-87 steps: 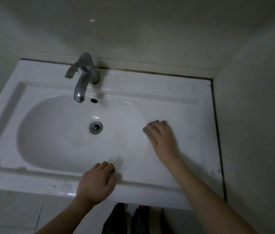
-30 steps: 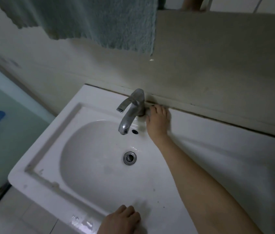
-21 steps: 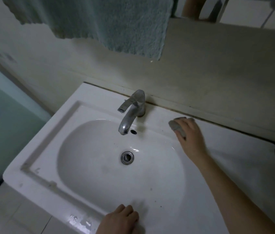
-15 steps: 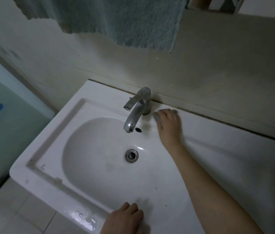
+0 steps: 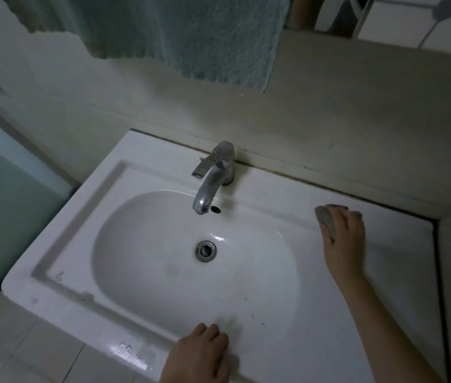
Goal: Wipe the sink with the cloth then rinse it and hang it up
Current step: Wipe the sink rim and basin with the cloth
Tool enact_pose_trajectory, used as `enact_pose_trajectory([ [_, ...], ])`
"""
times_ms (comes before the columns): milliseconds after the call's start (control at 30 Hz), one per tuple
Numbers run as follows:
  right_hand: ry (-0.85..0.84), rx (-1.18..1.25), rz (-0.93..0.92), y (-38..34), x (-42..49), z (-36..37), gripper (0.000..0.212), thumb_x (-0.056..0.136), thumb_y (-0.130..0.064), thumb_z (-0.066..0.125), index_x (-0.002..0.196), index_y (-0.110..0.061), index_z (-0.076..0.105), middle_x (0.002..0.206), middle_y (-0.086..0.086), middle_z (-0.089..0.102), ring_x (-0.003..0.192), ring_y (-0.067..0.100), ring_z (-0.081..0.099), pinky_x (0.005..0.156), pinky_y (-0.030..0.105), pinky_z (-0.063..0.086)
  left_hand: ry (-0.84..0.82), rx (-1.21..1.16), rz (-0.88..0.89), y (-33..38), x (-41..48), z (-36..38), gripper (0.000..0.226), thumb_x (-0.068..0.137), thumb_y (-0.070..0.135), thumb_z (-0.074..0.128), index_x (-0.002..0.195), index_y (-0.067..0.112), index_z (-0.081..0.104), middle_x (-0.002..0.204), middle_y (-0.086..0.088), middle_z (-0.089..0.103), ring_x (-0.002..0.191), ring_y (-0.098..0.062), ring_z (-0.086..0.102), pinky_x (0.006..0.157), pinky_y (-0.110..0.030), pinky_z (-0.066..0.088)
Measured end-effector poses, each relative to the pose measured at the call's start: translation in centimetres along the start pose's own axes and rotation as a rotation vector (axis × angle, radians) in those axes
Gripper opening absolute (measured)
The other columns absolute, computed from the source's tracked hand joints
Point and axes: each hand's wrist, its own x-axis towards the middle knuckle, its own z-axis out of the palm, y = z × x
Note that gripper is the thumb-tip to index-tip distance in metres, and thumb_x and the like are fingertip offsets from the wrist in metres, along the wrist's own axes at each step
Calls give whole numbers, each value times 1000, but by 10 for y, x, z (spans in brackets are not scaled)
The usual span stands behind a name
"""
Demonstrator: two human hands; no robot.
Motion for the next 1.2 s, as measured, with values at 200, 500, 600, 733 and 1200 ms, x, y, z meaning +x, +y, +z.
enact_pose_trajectory([
  [200,-74,9,-122,-80,49,49,26,89,-23,57,110,-10,63,109,14,63,98,36,56,92,46,45,-12,-12,-46,3,-2,-3,25,65,51,60,72,27,54,71,11,52,68,-10,57,41,-24,43],
  [500,-256,99,-268,-3,60,-1,32,94,-22,55,124,-14,62,122,5,61,108,27,56,96,40,46,-41,-29,7,1,0,-1,19,63,48,58,76,34,57,75,16,55,68,-3,52,43,-17,35],
  [600,-140,15,-46,65,32,-46,34,91,-19,55,123,-9,62,120,13,61,108,34,57,96,44,48,-57,-41,29,-6,3,4,22,60,50,54,79,38,55,75,18,54,67,2,45,40,-15,37],
  [733,-89,-82,166,108,7,-85,35,89,-13,57,123,-5,62,121,17,61,108,39,57,98,42,45,-108,-22,50,-23,5,14,27,63,54,50,87,43,50,81,21,48,65,6,45,44,-13,46],
  [1200,66,-5,279,103,-15,-82,27,91,-18,55,112,-6,67,109,16,64,97,35,60,88,41,49,-33,-68,80,-25,2,30,19,66,43,51,84,42,44,75,16,42,51,-8,46,68,-14,36],
])
